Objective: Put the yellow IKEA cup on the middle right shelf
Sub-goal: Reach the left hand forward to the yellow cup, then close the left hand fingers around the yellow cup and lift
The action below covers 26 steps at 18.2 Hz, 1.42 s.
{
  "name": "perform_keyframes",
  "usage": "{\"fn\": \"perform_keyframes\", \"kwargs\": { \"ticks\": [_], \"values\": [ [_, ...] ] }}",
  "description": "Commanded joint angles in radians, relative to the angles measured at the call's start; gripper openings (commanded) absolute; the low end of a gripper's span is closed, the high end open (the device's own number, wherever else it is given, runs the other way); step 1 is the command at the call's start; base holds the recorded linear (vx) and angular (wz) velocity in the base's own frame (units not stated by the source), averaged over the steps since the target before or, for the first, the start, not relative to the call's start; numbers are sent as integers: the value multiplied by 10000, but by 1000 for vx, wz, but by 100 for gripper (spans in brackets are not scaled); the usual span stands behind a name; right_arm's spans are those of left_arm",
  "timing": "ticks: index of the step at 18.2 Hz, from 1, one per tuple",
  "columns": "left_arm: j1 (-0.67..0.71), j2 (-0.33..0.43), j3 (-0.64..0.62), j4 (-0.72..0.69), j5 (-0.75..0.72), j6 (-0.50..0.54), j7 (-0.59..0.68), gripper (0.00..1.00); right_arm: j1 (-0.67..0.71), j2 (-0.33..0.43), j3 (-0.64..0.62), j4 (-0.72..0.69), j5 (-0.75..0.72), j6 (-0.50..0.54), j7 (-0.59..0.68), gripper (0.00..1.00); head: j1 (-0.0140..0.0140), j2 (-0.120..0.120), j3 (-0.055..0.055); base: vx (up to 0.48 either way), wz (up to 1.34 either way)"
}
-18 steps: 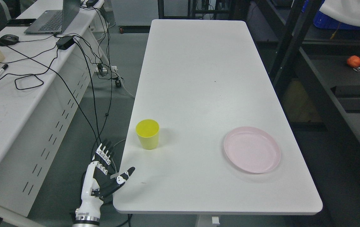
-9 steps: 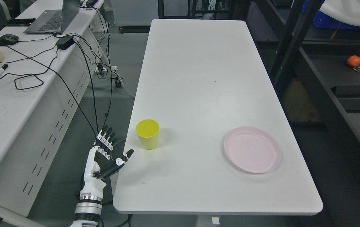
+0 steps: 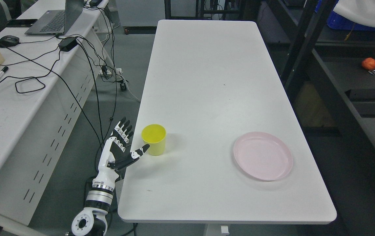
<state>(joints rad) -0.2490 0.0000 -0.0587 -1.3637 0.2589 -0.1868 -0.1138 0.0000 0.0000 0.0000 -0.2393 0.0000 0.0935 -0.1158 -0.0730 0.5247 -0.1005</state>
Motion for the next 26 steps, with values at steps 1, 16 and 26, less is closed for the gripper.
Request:
{"fn": "perform_keyframes", "kwargs": {
  "ticks": [1,16,26],
  "values": [
    [-639,175,35,1502,-365,379,-28,99,139,-175,169,0,-245,1,-8,99,0,0,0,0,0],
    [-1483,175,-1436,1825,-994,395,-257,99,139,-175,169,0,-245,1,-8,99,0,0,0,0,0],
    [-1621,175,-1438,3129,-1347,426,-503,88,139,-175,169,0,-245,1,-8,99,0,0,0,0,0]
  ]
}}
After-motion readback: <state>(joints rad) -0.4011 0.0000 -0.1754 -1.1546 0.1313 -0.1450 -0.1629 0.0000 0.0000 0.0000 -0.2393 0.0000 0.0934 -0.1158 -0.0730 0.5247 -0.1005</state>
